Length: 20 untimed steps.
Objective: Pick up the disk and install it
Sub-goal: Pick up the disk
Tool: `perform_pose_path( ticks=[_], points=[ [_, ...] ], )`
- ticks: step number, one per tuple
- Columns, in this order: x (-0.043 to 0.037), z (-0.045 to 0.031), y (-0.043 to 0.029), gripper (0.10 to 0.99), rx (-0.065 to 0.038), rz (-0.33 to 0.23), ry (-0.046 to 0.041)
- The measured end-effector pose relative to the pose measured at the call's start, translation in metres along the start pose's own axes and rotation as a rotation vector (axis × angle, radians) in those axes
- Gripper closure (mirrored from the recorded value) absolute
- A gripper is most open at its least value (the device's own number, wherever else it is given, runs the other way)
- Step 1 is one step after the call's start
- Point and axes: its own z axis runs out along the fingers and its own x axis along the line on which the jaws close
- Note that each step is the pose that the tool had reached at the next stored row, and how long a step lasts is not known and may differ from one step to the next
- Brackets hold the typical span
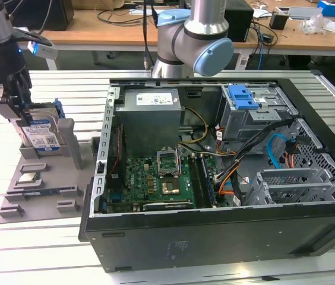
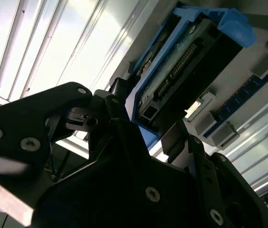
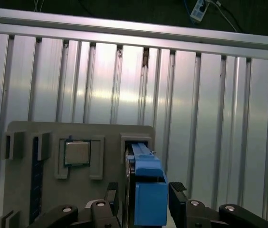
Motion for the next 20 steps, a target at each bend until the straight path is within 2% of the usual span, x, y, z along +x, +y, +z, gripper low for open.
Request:
perform_pose_path(
  ticks=[6, 8, 9, 18, 20],
  points=[
    [0.0001, 0.0003, -0.0001, 0.557, 0.000, 0.000, 0.0000],
    [0.0001, 0.0004, -0.0001, 0.686, 0.000, 0.000, -0.0001],
    [0.0001, 0.0004, -0.0001, 0.718, 0.000, 0.000, 0.0001],
    [0.0001, 0.0005, -0.0001, 0.718, 0.000, 0.002, 0.0000],
    [0.0000, 0.0006, -0.0001, 0.718, 0.002, 0.058, -0.0026]
  ],
)
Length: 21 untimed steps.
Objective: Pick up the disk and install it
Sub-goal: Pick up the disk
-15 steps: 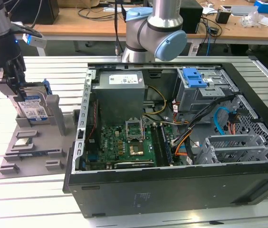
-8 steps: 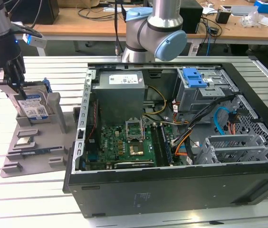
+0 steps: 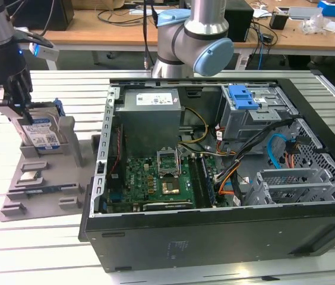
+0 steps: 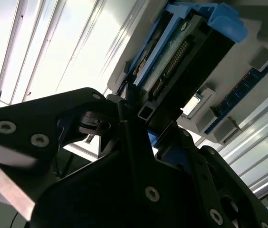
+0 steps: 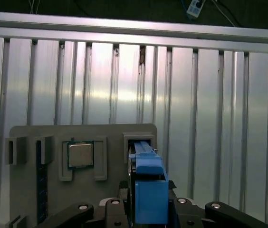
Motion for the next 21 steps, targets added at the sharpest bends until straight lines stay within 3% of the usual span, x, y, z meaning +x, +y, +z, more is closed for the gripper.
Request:
perform_pose_path(
  ticks=[3, 5, 7, 10, 21],
  points=[
    [0.0000, -0.0001, 0.0000, 0.718, 0.001, 0.063, -0.0028],
    [0.0000, -0.0001, 0.0000, 0.718, 0.002, 0.075, -0.0033],
    [0.0000, -0.0001, 0.0000, 0.718, 0.002, 0.075, -0.0033],
    [0.0001, -0.0001, 0.0001, 0.718, 0.000, 0.023, -0.0011],
    [0.0000, -0.0009, 0.0000, 0.718, 0.000, 0.014, -0.0007]
  ],
)
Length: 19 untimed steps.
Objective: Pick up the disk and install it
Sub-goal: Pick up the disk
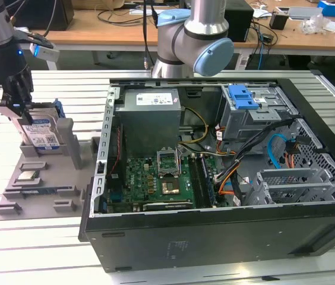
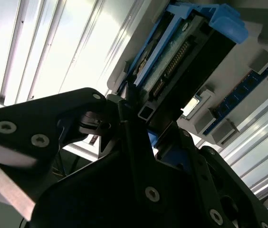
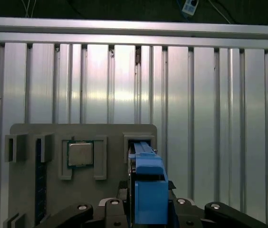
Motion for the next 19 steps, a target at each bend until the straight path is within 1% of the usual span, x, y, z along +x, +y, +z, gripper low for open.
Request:
perform_pose_path(
  ticks=[3, 7, 8, 12, 13, 14, 15, 16, 17, 19],
  points=[
    [0.0000, -0.0032, 0.0002, 0.718, 0.000, 0.000, 0.0001],
    [-0.0004, -0.0097, 0.0005, 0.718, 0.000, 0.000, 0.0001],
    [-0.0006, -0.0136, 0.0007, 0.718, 0.000, 0.000, 0.0001],
    [-0.0010, -0.0217, 0.0011, 0.718, 0.000, 0.000, 0.0001],
    [-0.0013, -0.0263, 0.0012, 0.718, 0.000, 0.000, 0.0001],
    [-0.0018, -0.0354, 0.0016, 0.718, 0.000, 0.000, 0.0001],
    [-0.0020, -0.0392, 0.0018, 0.718, 0.000, 0.000, 0.0001],
    [-0.0024, -0.0462, 0.0021, 0.718, 0.000, 0.000, 0.0001],
    [-0.0026, -0.0509, 0.0023, 0.718, 0.000, 0.000, 0.0001],
    [-0.0029, -0.0564, 0.0026, 0.718, 0.000, 0.000, 0.0001]
  ],
)
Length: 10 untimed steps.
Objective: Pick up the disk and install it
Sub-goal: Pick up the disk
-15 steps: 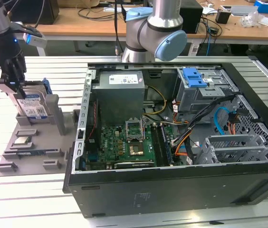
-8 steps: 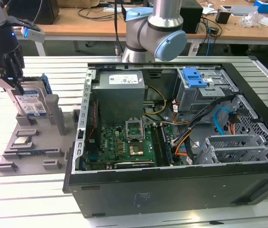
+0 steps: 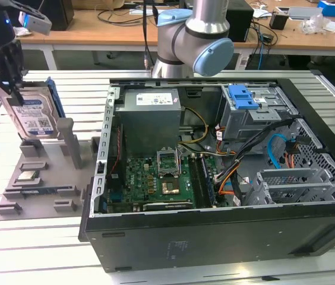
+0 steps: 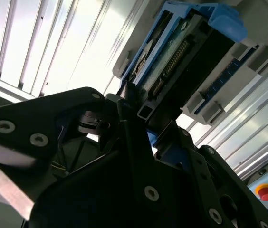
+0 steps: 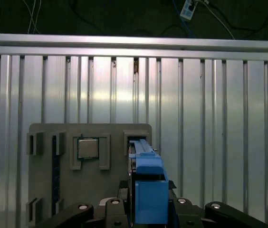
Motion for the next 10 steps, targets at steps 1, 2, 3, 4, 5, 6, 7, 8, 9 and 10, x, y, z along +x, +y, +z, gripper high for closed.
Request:
perform_pose_path(
  ticks=[1, 2, 3, 4, 5, 6, 7, 8, 9, 10],
  points=[
    [-0.0002, -0.0040, 0.0002, 0.718, 0.000, 0.000, 0.0000],
    [-0.0006, -0.0131, 0.0006, 0.718, 0.000, 0.000, 0.0000],
    [-0.0008, -0.0177, 0.0008, 0.718, 0.000, 0.000, -0.0001],
    [-0.0010, -0.0224, 0.0010, 0.718, 0.000, 0.000, 0.0000],
    [-0.0011, -0.0258, 0.0012, 0.718, 0.000, 0.000, 0.0000],
    [-0.0013, -0.0300, 0.0014, 0.718, 0.000, 0.000, 0.0000],
    [-0.0015, -0.0332, 0.0015, 0.718, 0.000, 0.000, 0.0000],
    [-0.0017, -0.0384, 0.0018, 0.718, 0.000, 0.000, 0.0000],
    [-0.0018, -0.0426, 0.0019, 0.718, 0.000, 0.000, 0.0000],
    [-0.0020, -0.0463, 0.0021, 0.718, 0.000, 0.000, 0.0000]
  ],
)
